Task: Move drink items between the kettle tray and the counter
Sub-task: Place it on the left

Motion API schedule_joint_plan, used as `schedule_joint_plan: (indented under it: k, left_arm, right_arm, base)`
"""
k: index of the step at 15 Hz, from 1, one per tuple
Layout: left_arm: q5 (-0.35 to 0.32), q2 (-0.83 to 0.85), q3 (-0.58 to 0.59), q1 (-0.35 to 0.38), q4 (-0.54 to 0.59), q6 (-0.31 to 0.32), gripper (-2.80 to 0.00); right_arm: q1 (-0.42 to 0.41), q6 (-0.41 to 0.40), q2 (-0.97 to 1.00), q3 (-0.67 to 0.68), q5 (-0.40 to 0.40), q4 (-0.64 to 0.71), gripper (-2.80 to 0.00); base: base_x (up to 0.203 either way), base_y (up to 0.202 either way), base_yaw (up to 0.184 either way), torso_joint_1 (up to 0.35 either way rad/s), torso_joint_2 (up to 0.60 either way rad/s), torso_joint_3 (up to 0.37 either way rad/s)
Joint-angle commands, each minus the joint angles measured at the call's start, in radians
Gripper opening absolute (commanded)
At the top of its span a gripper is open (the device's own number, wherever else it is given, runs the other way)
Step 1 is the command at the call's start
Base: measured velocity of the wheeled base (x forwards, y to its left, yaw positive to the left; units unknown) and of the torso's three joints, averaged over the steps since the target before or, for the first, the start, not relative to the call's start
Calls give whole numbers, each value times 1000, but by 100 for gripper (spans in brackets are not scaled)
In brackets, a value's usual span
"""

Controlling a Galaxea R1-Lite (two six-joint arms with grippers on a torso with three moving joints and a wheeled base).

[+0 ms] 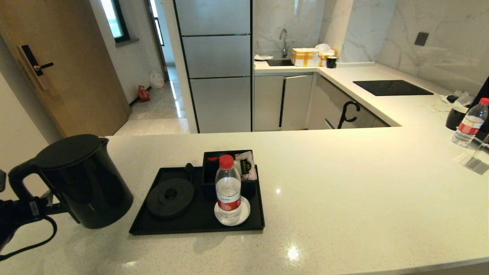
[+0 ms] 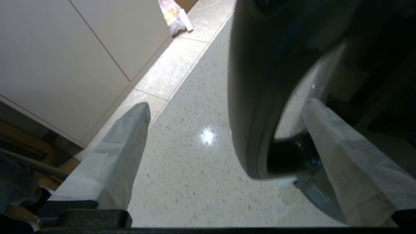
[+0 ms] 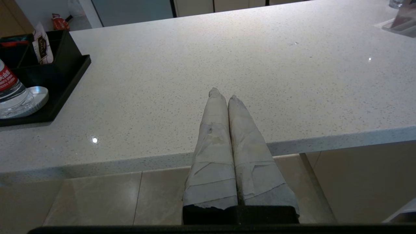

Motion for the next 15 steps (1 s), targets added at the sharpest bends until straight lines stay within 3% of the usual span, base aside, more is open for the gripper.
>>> schedule_joint_plan:
  k: [1,15]
  left_arm:
    - [3,-15,20,0,-8,1,0]
    - [0,-152,127,-13,-7,-10,0]
  right_arm:
    - [0,0,1,0,0,-1,-280]
    - [0,0,1,0,0,-1,-280]
  base:
    - [0,0,0,0,0,0]
    - [0,0,0,0,0,0]
